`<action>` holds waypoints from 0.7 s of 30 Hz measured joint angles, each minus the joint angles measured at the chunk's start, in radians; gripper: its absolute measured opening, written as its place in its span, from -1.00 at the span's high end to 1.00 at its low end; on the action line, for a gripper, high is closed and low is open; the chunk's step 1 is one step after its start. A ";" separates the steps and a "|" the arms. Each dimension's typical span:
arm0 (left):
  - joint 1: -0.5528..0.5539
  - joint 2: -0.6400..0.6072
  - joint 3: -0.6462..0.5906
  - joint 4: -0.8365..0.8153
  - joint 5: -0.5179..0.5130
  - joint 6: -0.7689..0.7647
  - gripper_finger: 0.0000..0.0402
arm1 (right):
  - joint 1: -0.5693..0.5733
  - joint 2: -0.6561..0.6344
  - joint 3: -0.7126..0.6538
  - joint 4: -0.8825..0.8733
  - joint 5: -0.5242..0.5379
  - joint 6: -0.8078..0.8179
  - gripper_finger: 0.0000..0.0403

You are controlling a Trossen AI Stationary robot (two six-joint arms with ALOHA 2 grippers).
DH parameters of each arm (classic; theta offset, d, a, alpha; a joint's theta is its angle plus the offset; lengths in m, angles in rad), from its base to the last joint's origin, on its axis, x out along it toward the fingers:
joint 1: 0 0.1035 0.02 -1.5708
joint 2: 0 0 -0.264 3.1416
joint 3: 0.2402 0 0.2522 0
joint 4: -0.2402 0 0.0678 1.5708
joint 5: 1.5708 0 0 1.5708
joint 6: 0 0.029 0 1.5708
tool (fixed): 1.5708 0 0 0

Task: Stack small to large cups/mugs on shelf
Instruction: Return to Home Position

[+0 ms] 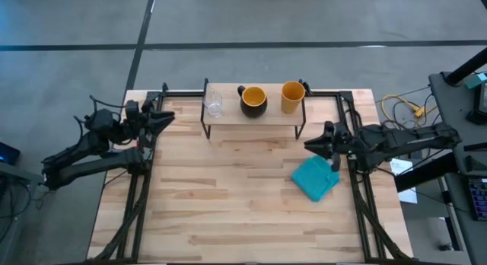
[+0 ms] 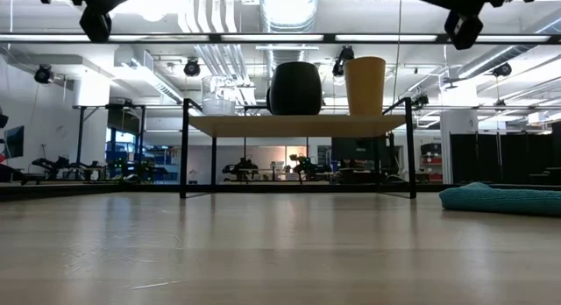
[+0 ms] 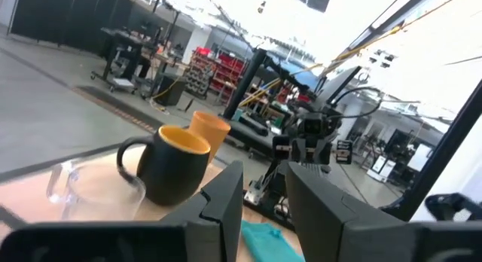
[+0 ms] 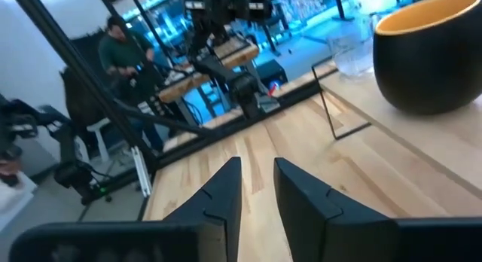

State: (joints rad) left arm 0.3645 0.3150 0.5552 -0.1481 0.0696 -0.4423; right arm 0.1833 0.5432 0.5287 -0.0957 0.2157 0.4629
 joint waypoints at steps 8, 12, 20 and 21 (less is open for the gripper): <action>0.000 -0.018 0.000 0.009 -0.003 0.000 0.56 | 0.000 -0.169 -0.057 -0.004 -0.006 -0.029 0.64; 0.000 -0.017 0.000 0.005 -0.005 0.000 0.56 | 0.000 -0.235 -0.086 -0.005 -0.007 -0.062 0.62; 0.000 -0.017 0.000 0.005 -0.018 0.000 0.56 | 0.000 -0.328 -0.151 -0.003 -0.007 -0.057 0.65; 0.000 -0.017 0.000 0.005 -0.020 0.001 0.56 | 0.000 -0.338 -0.162 -0.002 -0.007 -0.052 0.65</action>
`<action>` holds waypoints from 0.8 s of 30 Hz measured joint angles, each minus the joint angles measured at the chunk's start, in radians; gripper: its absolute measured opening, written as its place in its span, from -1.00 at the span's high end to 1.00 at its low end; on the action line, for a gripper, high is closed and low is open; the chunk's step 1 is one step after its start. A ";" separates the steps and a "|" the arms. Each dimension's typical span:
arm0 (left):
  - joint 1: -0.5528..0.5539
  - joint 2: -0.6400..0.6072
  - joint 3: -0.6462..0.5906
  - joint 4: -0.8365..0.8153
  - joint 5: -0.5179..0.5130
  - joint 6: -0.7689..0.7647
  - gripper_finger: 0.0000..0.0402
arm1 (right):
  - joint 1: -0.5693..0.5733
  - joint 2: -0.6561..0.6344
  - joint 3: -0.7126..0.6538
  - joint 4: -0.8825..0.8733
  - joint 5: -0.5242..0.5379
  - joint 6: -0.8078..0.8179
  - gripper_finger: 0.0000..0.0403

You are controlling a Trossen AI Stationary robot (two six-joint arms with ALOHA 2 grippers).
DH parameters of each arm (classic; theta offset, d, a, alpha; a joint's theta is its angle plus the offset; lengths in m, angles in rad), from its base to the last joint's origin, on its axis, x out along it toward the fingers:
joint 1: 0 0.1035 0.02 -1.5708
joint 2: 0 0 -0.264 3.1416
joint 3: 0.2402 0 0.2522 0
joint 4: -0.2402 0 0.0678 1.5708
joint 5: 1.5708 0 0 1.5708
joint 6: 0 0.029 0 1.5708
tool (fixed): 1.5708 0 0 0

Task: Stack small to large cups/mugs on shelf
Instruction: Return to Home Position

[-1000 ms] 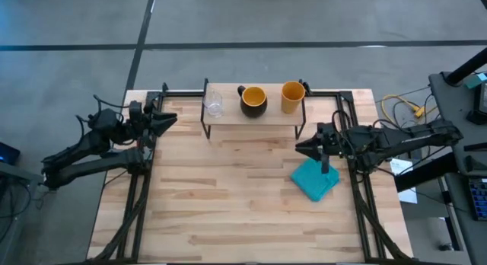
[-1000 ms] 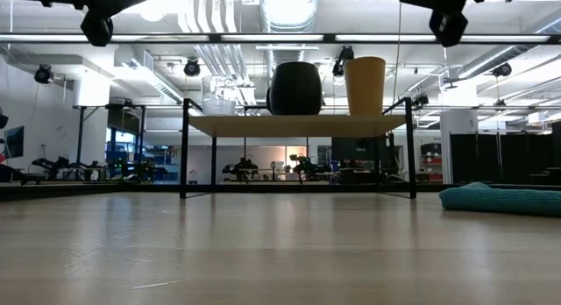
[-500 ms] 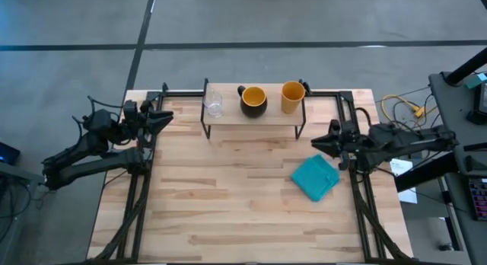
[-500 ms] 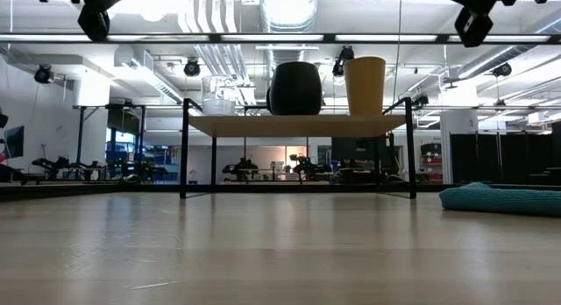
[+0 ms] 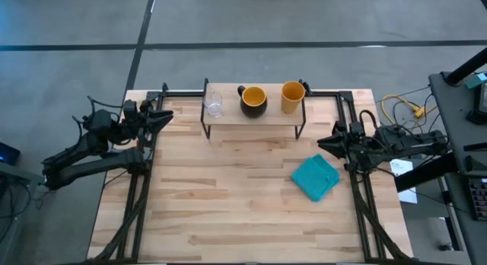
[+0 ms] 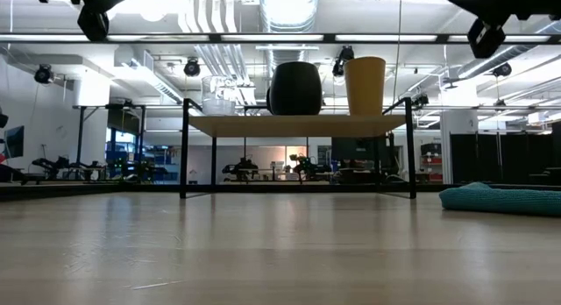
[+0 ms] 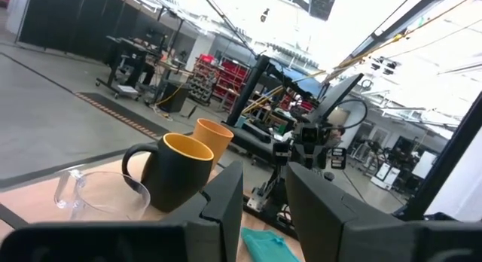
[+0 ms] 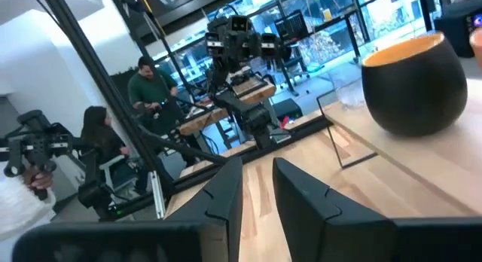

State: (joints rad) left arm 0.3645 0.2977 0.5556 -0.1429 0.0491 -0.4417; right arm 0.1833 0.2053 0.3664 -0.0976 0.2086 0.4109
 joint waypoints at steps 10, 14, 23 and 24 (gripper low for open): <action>0.000 0.000 0.000 0.000 -0.004 0.000 0.56 | 0.000 -0.094 -0.138 0.005 0.001 0.116 0.60; 0.000 0.000 0.000 0.000 -0.004 0.000 0.56 | 0.000 -0.130 -0.178 0.008 0.001 0.139 0.62; 0.000 0.000 0.000 0.000 -0.005 0.000 0.56 | 0.000 -0.206 -0.240 0.007 0.002 0.141 0.64; 0.000 0.000 0.000 0.000 -0.005 0.000 0.56 | 0.000 -0.206 -0.244 0.007 0.001 0.149 0.64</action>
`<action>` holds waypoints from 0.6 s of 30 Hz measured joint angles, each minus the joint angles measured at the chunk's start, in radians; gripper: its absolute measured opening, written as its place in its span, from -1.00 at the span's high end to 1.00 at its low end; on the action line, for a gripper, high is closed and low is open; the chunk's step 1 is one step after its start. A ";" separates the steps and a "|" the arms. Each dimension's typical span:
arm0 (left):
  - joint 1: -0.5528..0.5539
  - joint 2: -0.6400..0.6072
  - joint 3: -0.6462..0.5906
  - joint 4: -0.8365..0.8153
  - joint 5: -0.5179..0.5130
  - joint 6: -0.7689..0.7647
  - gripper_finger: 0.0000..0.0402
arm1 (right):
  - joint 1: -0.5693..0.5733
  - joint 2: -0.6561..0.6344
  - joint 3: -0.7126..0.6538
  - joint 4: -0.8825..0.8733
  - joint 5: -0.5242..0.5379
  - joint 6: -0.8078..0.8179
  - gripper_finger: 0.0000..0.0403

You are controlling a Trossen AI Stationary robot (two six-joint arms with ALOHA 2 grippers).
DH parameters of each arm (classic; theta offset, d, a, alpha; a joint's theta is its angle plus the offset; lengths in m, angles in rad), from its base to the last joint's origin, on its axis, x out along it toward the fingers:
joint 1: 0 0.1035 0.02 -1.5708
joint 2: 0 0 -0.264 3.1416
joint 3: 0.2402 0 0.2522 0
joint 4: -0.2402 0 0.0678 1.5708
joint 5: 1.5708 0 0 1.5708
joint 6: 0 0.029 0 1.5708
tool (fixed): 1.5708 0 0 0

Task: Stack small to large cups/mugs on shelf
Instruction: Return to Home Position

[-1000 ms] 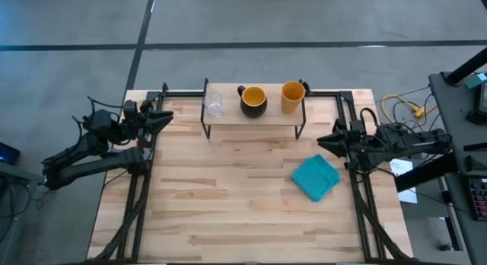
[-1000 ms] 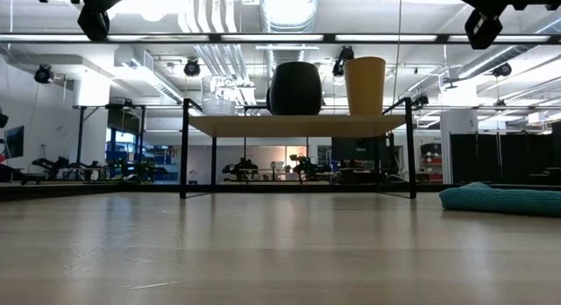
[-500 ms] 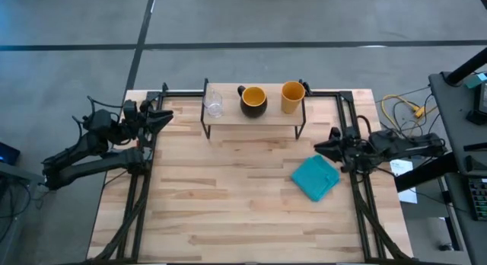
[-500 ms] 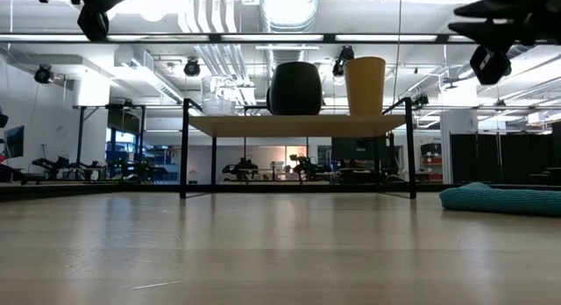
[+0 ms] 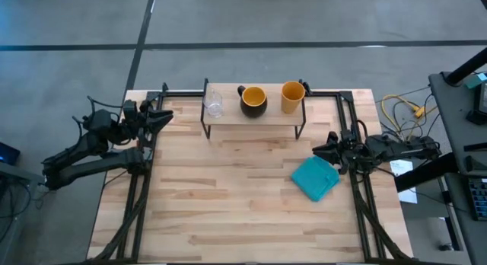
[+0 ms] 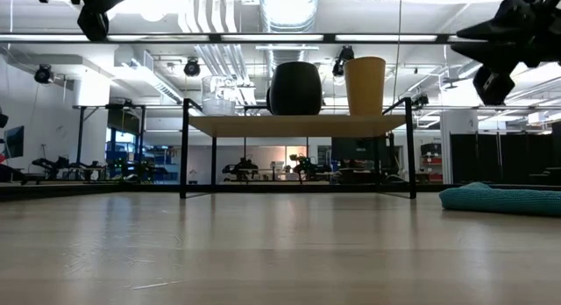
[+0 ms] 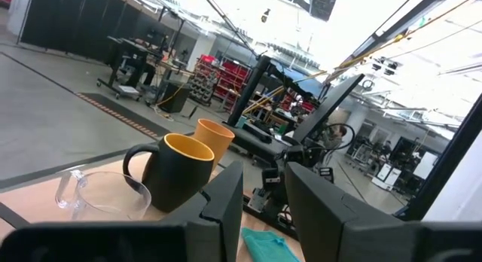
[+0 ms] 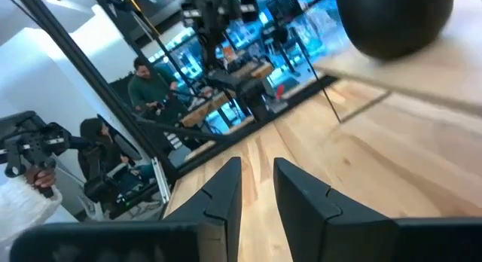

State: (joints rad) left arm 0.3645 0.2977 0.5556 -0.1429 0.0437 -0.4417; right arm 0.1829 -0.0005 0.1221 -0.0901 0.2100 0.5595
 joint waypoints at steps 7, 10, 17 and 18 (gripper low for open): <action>0.000 0.000 0.000 -0.010 0.000 0.002 0.56 | 0.000 0.001 -0.052 0.002 0.002 0.078 0.61; 0.000 0.000 -0.004 -0.041 -0.004 0.003 0.56 | 0.000 0.002 -0.077 0.028 0.005 0.103 0.62; 0.000 -0.047 -0.092 -0.022 -0.016 0.007 0.56 | 0.000 0.008 -0.083 0.058 0.019 0.079 0.63; 0.000 -0.059 -0.111 -0.014 -0.016 0.005 0.56 | 0.000 0.008 -0.083 0.057 0.019 0.078 0.62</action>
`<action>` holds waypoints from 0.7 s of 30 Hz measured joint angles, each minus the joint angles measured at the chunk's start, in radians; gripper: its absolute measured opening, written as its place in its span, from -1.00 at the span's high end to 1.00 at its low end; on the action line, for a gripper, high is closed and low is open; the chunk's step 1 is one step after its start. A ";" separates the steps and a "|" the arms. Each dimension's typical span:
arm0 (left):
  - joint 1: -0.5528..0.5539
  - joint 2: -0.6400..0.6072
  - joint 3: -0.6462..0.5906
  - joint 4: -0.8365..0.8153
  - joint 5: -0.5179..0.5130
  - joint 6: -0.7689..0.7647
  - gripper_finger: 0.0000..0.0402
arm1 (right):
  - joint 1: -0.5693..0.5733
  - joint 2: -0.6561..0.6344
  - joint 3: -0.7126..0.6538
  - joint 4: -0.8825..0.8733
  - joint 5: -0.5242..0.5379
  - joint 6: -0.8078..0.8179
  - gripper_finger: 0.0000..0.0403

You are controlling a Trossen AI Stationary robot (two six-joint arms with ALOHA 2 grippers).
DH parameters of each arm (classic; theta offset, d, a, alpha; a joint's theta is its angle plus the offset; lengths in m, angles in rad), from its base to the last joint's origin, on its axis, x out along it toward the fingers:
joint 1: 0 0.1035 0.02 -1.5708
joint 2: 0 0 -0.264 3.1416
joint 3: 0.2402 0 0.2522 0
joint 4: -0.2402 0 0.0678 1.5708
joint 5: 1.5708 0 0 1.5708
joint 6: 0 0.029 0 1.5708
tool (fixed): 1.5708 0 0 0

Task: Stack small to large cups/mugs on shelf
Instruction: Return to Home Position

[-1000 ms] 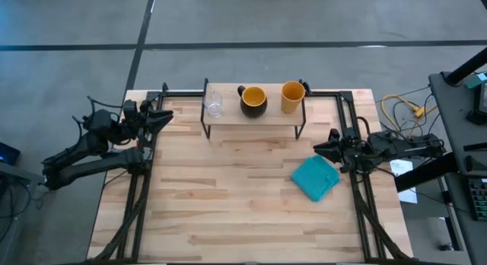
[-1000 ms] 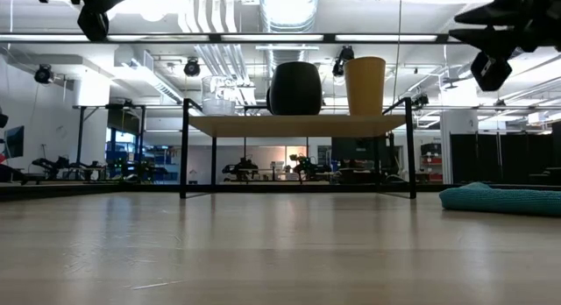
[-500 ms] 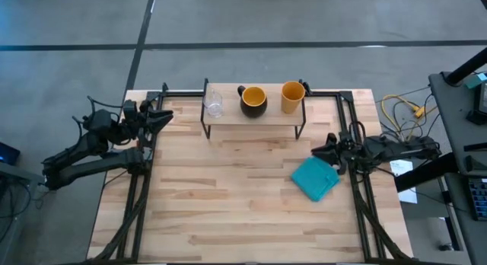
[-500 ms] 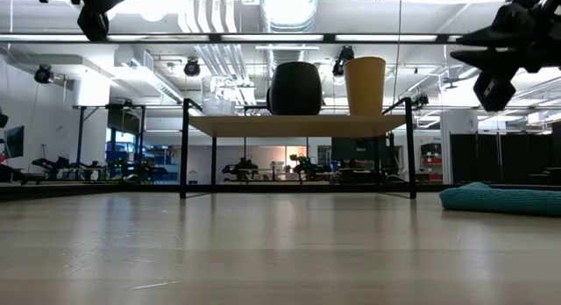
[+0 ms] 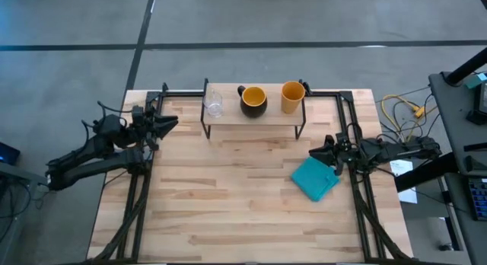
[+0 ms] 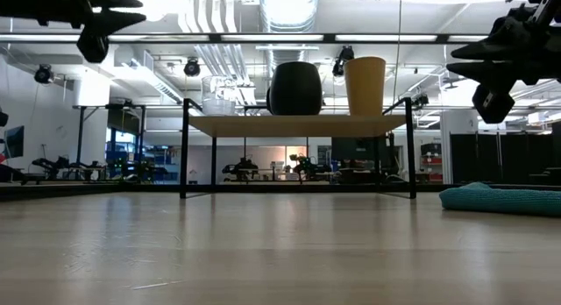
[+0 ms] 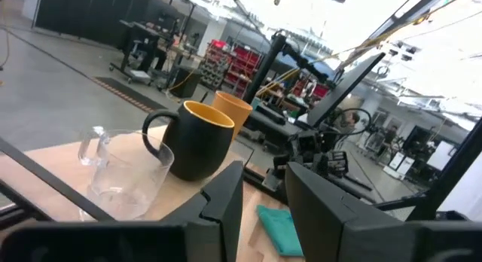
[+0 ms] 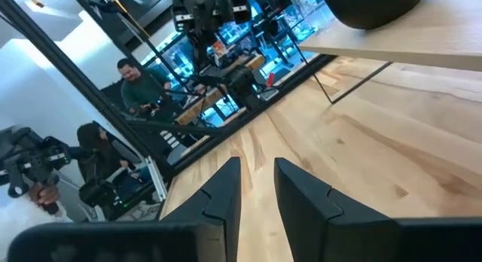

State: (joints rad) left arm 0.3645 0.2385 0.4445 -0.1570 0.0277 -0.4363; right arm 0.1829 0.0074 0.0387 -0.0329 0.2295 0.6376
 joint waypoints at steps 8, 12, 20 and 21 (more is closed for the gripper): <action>0.000 -0.137 -0.169 0.131 0.000 -0.004 0.56 | 0.000 0.001 0.000 0.000 0.004 -0.002 0.62; 0.000 -0.209 -0.231 0.177 0.001 -0.004 0.56 | 0.000 0.002 0.000 0.000 0.006 -0.002 0.65; -0.001 -0.187 -0.272 0.196 0.007 -0.002 0.56 | 0.000 0.002 0.000 -0.009 0.007 -0.007 0.62; -0.001 -0.184 -0.276 0.186 0.007 0.001 0.56 | 0.000 0.003 0.000 -0.009 0.007 -0.008 0.61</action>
State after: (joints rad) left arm 0.3637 0.0541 0.1683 0.0287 0.0347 -0.4357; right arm 0.1829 0.0100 0.0386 -0.0419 0.2369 0.6300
